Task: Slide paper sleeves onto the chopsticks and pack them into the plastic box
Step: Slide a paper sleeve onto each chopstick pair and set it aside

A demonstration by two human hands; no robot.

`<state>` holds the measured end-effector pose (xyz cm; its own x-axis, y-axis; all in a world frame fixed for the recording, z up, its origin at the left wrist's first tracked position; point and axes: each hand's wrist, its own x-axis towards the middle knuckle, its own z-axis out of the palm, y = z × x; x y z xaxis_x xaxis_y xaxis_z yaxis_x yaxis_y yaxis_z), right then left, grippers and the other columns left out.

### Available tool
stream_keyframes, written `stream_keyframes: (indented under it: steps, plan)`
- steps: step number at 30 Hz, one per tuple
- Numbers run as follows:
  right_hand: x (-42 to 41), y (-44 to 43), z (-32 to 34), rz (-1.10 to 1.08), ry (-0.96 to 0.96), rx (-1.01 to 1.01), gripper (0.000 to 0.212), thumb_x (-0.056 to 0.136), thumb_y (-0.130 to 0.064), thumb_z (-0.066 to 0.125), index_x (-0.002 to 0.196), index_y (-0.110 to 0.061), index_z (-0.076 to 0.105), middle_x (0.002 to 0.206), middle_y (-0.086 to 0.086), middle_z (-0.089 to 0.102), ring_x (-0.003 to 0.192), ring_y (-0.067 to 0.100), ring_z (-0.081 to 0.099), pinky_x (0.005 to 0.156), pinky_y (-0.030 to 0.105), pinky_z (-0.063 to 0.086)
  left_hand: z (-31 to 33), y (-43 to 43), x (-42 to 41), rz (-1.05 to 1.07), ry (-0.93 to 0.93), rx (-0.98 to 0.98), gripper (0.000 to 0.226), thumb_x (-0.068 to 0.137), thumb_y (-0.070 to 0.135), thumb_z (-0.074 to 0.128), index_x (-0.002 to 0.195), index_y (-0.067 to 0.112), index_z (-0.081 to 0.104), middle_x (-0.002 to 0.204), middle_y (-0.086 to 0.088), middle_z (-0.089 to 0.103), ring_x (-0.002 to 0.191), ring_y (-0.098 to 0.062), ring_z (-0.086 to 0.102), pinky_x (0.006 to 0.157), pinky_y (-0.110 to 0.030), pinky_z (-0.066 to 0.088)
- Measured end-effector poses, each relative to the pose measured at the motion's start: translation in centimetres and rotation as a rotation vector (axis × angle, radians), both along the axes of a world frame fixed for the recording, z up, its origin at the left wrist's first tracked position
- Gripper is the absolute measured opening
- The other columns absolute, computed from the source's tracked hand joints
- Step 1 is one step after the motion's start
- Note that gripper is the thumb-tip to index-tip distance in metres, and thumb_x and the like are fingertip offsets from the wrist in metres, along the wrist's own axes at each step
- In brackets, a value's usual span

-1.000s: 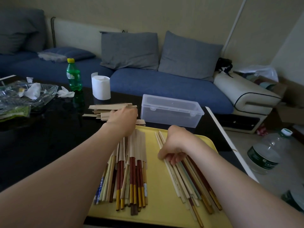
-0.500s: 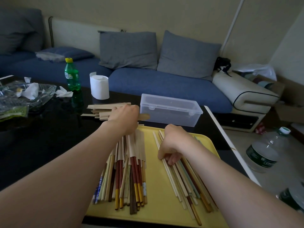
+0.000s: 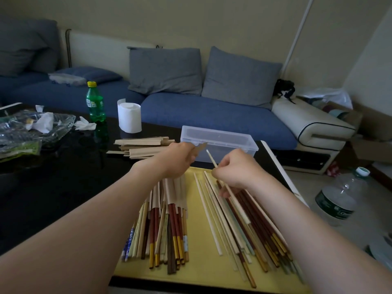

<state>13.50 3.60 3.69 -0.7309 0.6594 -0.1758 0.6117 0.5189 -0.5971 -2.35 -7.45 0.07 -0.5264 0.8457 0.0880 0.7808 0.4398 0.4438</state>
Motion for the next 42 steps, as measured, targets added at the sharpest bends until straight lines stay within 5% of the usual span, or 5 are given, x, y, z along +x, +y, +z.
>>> stream_keyframes:
  steps: [10,25,33,37,42]
  plan:
    - [1.7,0.2,-0.5,-0.076,0.150,0.256,0.024,0.113,-0.030,0.043,0.122,-0.011,0.055,0.105,0.008,0.065,0.084,0.022,0.063,0.058,0.032,0.039,0.5,0.0,1.4,0.074,-0.031,0.063,0.036,0.093,0.051,0.071,0.107,0.021,0.059,0.096,0.000,0.064,0.086,-0.017,0.064,0.078,-0.037,0.056]
    - [3.8,2.3,-1.3,0.013,0.165,0.404,0.041,0.101,-0.025,0.057,0.062,-0.016,0.051,0.055,-0.001,0.052,0.053,0.017,0.049,0.051,0.029,0.032,0.9,-0.5,2.2,-0.063,0.171,-0.067,0.014,0.095,0.040,0.065,0.099,0.029,0.057,0.092,0.006,0.060,0.081,-0.012,0.062,0.070,-0.029,0.056]
    - [4.1,3.1,-1.9,0.217,0.237,0.373,0.008,0.098,-0.024,0.070,0.101,-0.028,0.076,0.087,-0.013,0.072,0.081,-0.004,0.065,0.067,0.014,0.044,1.6,0.5,3.1,-0.216,0.140,-0.134,0.029,0.093,0.057,0.068,0.089,0.028,0.062,0.084,0.006,0.068,0.077,-0.011,0.067,0.076,-0.031,0.059]
    - [3.6,3.0,-2.5,0.244,0.284,0.305,0.065,0.097,-0.019,0.071,0.156,-0.028,0.045,0.094,-0.009,0.075,0.090,0.000,0.067,0.078,0.019,0.048,1.9,0.8,3.6,-0.227,0.151,-0.129,0.022,0.097,0.051,0.066,0.084,0.036,0.059,0.081,0.007,0.070,0.073,-0.009,0.068,0.075,-0.031,0.062]
    - [3.6,2.7,-2.0,0.289,0.271,0.241,0.078,0.098,-0.010,0.062,0.166,-0.032,0.031,0.117,-0.008,0.071,0.103,0.005,0.067,0.093,0.030,0.058,2.0,0.8,3.7,-0.217,0.244,-0.139,0.019,0.099,0.051,0.064,0.090,0.035,0.058,0.092,0.007,0.065,0.089,-0.013,0.063,0.086,-0.038,0.059]
